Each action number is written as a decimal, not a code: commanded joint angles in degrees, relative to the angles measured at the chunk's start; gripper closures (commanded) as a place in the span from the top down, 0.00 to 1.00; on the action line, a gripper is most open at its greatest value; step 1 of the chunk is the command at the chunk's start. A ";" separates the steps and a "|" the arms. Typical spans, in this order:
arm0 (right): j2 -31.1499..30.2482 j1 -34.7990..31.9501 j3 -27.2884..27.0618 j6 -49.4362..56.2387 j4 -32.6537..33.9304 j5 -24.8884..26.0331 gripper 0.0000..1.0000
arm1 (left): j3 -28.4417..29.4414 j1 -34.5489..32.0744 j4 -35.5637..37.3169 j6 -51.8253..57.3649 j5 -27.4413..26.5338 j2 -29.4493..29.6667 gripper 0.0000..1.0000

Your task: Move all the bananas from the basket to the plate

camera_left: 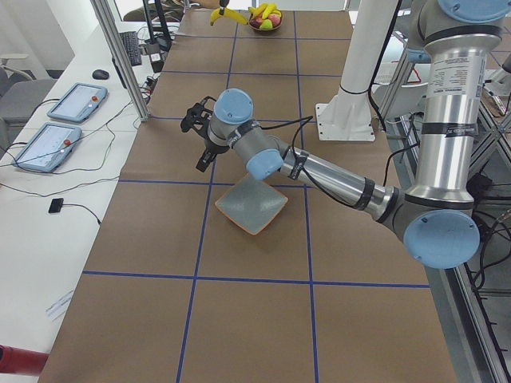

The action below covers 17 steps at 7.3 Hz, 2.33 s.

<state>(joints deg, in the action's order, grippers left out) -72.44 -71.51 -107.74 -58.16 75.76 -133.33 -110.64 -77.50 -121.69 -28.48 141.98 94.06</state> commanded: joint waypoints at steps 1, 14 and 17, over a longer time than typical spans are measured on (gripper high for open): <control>5.79 7.58 -2.56 -15.85 0.00 5.86 0.00 | -0.10 8.20 -4.42 -21.09 -0.22 8.73 1.00; 17.69 35.12 -5.99 -34.47 -12.22 24.95 0.00 | -0.01 38.47 -13.31 -46.05 -13.40 27.05 0.99; 19.00 35.47 -6.08 -35.44 -12.22 25.22 0.00 | 0.16 38.65 -13.31 -46.05 -13.40 27.14 0.69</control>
<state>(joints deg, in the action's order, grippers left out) -53.96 -36.21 -113.78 -93.40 63.54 -108.21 -110.53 -38.90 -134.99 -74.53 128.59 121.16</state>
